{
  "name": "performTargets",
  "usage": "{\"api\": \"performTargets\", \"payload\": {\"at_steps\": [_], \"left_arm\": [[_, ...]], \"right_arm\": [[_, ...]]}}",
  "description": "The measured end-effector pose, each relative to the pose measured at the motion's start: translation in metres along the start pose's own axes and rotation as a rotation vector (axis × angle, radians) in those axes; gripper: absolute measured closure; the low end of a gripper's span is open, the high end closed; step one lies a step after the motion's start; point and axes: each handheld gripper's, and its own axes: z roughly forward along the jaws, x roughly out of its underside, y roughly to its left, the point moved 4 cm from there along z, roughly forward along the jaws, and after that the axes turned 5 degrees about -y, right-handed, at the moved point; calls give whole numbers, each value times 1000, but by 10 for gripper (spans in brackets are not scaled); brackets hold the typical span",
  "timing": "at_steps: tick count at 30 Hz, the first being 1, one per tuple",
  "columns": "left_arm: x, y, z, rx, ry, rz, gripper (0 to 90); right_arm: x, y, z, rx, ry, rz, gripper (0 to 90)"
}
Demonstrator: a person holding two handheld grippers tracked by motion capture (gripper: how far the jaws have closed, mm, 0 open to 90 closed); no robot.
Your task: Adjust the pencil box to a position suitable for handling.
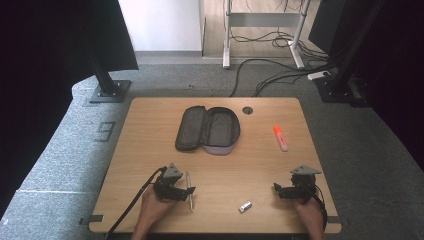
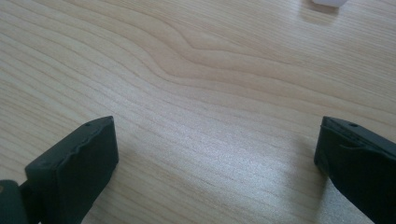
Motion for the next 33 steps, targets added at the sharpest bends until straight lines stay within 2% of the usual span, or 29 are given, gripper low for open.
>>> {"api": "performTargets", "payload": {"at_steps": [7, 11, 13, 16, 19, 23, 26, 28, 31, 32, 33], "left_arm": [[-2, -2, 2, 6, -7, -1, 251], [-8, -2, 4, 30, -24, -9, 255], [-12, -3, 5, 20, -19, 10, 254], [-18, -3, 8, 33, -35, 7, 254], [-26, -2, 11, 22, -27, 24, 252], [-33, 0, 14, 33, -48, 15, 249], [-39, 1, 18, 18, -45, 33, 243], [-44, 2, 20, 31, -55, 23, 237], [-52, 3, 23, 14, -59, 43, 234], [-57, 4, 25, 34, -72, 30, 232], [-57, 4, 25, 34, -72, 30, 232]], "right_arm": [[0, 0, 0, 0, 0, 0, 0], [0, 0, 0, 0, 0, -1, 0], [0, 0, 0, 0, 0, -1, 0], [0, 0, 0, 0, 0, -1, 0], [0, 0, 0, 0, 0, -1, 0], [0, 0, 0, 0, 0, -1, 0], [0, 0, 0, 0, 0, -1, 0], [0, 0, 0, 0, 0, -1, 0], [0, 0, 0, 0, 0, -1, 0], [0, 0, 0, 0, 0, -1, 0], [0, 0, 0, 0, 0, -1, 0]]}}
